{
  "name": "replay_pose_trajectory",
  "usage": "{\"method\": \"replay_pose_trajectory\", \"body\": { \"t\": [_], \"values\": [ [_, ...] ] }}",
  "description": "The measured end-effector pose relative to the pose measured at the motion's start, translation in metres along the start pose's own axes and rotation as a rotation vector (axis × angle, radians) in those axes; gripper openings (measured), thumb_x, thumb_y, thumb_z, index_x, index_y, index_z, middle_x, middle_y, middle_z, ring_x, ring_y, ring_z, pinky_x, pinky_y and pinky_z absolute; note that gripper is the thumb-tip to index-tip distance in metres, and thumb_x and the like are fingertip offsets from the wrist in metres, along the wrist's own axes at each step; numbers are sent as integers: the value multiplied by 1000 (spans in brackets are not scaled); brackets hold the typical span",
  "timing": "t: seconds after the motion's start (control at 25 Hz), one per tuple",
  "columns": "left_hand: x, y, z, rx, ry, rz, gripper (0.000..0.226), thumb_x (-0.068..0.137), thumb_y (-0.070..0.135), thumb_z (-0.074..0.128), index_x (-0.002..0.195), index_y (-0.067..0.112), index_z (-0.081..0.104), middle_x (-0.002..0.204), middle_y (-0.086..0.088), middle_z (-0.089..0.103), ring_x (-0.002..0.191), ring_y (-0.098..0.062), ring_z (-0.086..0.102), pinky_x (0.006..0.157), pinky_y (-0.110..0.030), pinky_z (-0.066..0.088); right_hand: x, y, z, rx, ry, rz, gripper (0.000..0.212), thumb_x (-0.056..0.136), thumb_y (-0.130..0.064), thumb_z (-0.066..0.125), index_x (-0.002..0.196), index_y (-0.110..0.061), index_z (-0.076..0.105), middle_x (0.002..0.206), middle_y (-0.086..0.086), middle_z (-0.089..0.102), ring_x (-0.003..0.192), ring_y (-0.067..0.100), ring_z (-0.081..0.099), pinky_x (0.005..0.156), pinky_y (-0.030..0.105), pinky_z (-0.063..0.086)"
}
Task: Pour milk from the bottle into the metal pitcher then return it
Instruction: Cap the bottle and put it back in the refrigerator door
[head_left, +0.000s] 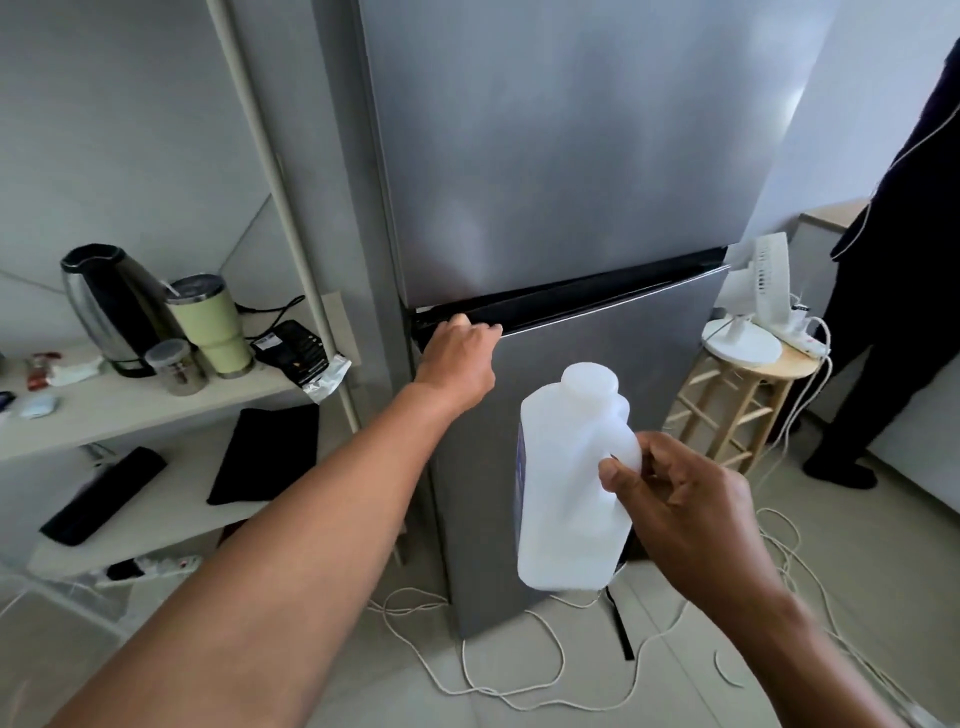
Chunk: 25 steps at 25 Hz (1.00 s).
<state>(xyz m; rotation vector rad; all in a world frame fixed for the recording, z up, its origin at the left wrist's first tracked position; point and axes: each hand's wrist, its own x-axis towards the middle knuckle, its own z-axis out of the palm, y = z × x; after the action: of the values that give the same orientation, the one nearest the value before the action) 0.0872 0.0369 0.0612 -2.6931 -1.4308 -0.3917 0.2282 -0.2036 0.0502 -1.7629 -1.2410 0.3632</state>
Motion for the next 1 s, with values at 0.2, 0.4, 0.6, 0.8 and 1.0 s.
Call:
{"method": "replay_pose_trajectory", "body": {
  "t": [0.2, 0.4, 0.6, 0.8, 1.0],
  "values": [
    [-46, 20, -2, -142, 157, 263, 35, 77, -11, 49, 101, 4, 69, 100, -6, 72, 96, -30, 58, 83, -43, 56, -23, 8, -25, -6, 62, 60, 16, 90, -33, 73, 84, -19, 69, 73, 3, 72, 71, 28, 68, 62, 41, 58],
    [-77, 16, -8, -329, 418, 282, 30, 93, 9, 60, 118, 2, 76, 123, -14, 75, 115, -31, 67, 103, -43, 52, -51, 15, -51, 5, 150, 75, 13, 89, -25, 76, 80, -19, 71, 68, 0, 68, 55, 10, 56, 51, 19, 44],
    [-113, 50, 2, -542, 355, 415, 34, 98, 16, 60, 127, 4, 72, 134, -8, 69, 129, -18, 62, 117, -16, 34, -93, 38, -72, -76, 277, 169, 11, 89, -26, 77, 82, -20, 70, 68, 2, 68, 61, 18, 58, 54, 30, 47],
    [-135, 103, 8, -666, 291, 546, 36, 97, 9, 59, 131, 4, 69, 139, -8, 66, 137, -22, 58, 116, -38, 45, -141, 69, -100, -135, 356, 287, 21, 88, -28, 77, 76, -15, 64, 64, 6, 63, 60, 25, 54, 50, 28, 43],
    [-141, 172, 2, -586, 263, 639, 41, 94, 8, 59, 134, 9, 68, 140, -7, 65, 139, -26, 55, 117, -43, 43, -178, 99, -129, -103, 415, 379, 16, 88, -26, 78, 77, -19, 67, 65, 1, 66, 63, 21, 61, 59, 34, 50]
  ]
}}
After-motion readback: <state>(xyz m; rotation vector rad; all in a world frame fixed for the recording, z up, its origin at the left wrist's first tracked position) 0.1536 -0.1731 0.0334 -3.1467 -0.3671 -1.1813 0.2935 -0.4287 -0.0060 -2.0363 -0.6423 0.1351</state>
